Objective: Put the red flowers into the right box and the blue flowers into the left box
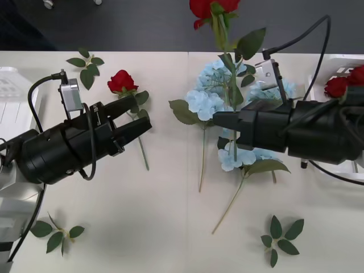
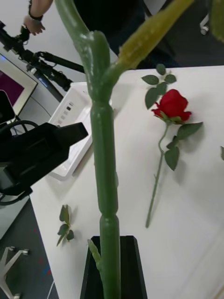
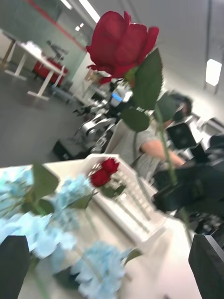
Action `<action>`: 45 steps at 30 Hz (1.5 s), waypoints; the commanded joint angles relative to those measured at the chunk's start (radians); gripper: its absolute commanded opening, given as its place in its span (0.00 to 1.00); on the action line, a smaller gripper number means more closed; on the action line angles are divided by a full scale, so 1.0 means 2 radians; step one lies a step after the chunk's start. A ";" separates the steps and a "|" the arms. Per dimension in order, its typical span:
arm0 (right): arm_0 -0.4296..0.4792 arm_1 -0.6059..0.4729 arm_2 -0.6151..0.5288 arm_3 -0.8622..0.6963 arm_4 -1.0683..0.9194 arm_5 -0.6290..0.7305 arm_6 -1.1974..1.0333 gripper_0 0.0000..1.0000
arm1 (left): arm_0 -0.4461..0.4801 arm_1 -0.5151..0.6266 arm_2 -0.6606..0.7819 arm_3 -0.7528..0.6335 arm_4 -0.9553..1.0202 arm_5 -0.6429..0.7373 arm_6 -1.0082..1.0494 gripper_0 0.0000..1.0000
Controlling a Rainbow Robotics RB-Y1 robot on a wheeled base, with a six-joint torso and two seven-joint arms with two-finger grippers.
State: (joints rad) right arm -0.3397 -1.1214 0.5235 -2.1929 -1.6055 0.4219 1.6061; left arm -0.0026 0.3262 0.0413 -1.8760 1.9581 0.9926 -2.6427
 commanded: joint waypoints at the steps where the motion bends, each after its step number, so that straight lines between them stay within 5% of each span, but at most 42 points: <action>1: 0.022 -0.028 -0.068 0.001 -0.029 0.048 0.012 0.00 | 0.004 0.059 -0.010 -0.028 -0.038 -0.058 0.026 1.00; 10: 0.050 -0.032 -0.243 0.081 -0.075 0.232 0.014 0.00 | 0.004 0.099 0.027 -0.028 -0.182 -0.085 0.196 1.00; 25: 0.050 -0.074 -0.373 0.255 -0.042 0.393 0.016 0.00 | 0.001 0.086 0.052 -0.028 -0.454 -0.085 0.452 1.00; 30: 0.050 -0.084 -0.377 0.287 0.025 0.412 0.018 0.00 | -0.011 0.059 0.053 -0.028 -0.520 -0.071 0.534 1.00; 45: 0.051 -0.084 -0.293 0.336 0.234 0.404 -0.028 0.00 | -0.109 0.002 0.057 -0.030 -0.704 0.131 0.677 1.00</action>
State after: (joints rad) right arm -0.2183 -1.2601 -0.0524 -1.5146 -1.1660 1.2423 1.6045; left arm -0.1826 0.3429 0.1350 -1.9015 0.5766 1.2197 -1.3317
